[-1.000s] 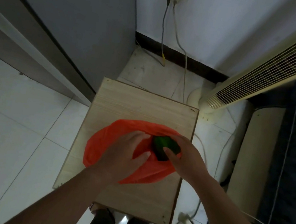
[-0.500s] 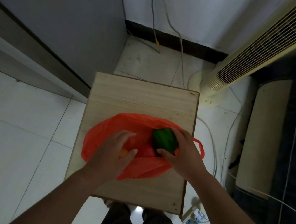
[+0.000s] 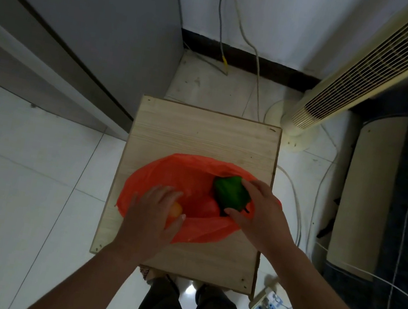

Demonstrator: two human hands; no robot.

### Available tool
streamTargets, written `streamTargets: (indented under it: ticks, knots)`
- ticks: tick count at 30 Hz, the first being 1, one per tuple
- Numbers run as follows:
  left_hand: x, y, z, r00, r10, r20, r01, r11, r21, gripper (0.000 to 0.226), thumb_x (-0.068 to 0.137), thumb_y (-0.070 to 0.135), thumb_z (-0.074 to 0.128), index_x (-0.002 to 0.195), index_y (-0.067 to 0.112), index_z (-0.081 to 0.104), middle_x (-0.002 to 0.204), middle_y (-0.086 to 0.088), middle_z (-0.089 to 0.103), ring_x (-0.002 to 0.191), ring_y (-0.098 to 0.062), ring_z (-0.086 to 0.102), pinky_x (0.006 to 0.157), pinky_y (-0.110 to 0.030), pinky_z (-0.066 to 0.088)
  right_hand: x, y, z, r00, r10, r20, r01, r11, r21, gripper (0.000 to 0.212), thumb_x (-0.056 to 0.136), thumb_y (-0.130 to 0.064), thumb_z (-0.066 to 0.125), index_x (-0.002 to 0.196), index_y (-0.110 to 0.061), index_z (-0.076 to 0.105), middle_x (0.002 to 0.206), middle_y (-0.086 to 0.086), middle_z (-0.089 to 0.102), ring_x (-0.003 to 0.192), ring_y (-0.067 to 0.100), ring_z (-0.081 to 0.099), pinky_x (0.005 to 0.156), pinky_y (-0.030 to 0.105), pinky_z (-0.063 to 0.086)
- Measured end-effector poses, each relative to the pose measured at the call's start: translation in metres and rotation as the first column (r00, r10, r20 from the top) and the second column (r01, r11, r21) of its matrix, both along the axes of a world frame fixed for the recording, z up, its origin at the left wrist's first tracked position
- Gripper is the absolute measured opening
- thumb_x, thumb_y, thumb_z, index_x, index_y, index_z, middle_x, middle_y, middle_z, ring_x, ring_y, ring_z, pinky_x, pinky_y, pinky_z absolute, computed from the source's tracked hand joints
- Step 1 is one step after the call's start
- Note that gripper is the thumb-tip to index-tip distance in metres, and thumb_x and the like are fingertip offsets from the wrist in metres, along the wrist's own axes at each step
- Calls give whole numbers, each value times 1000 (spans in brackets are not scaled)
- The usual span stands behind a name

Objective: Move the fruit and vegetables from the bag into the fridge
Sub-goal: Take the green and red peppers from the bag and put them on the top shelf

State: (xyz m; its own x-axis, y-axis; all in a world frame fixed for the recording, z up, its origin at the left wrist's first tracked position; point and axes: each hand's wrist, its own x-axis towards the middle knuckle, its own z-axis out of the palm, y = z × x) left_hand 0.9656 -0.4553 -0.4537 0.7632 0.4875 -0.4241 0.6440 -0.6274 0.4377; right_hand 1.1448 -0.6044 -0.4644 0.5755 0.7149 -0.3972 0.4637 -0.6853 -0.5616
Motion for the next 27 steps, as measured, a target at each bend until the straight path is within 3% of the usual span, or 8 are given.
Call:
streamTargets:
  ticks: [4,8,12,16,18,22,27]
  knots:
    - [-13,-1,-2,995,99,-9,-100,988,-115,75,74,67,27,135,26,44,136,3,46,124,-14,43,102,-29,34,1,2,0,997,-33,-70,34,999,10,79,75,-40,72,141,-24,31,141,-2,39,125,17,42,97,24,36]
    - [-15,-2,3,990,139,21,-134,979,-156,72,75,65,34,134,26,45,135,4,48,123,-12,44,99,-25,32,2,1,-4,994,-69,-88,70,997,8,78,71,-43,73,138,-28,35,133,-5,49,117,14,49,94,25,43]
    - [-2,0,18,987,145,64,-133,977,-165,64,79,57,41,135,28,43,137,5,44,127,-12,39,104,-29,32,2,0,13,994,-87,-61,91,993,72,75,70,-43,73,135,-28,39,123,-12,51,107,8,51,87,21,45]
    - [23,3,33,988,103,119,-91,991,-100,56,84,52,53,135,31,41,141,7,41,132,-13,35,108,-49,32,1,-2,39,993,-107,-55,115,977,182,70,72,-38,74,133,-25,42,114,-15,47,102,4,48,83,14,39]
    - [36,3,40,987,68,146,-59,996,-65,57,85,47,58,137,33,37,144,9,37,135,-12,30,110,-51,28,1,-2,46,990,-119,-70,131,968,214,67,73,-39,72,131,-25,43,116,-13,48,103,3,48,83,12,40]
    - [55,7,55,977,-17,213,49,988,-146,74,79,45,67,142,35,29,148,13,29,137,-7,23,112,-26,18,5,0,59,976,-119,-185,163,956,243,70,72,-41,72,133,-29,40,120,-13,46,109,7,51,87,28,52]
    - [52,11,53,973,-121,194,157,971,-181,88,71,45,75,143,36,24,149,14,27,136,-7,25,113,-31,26,5,16,70,956,-12,-294,78,974,214,72,71,-45,72,133,-40,36,128,-13,47,114,7,50,94,34,50]
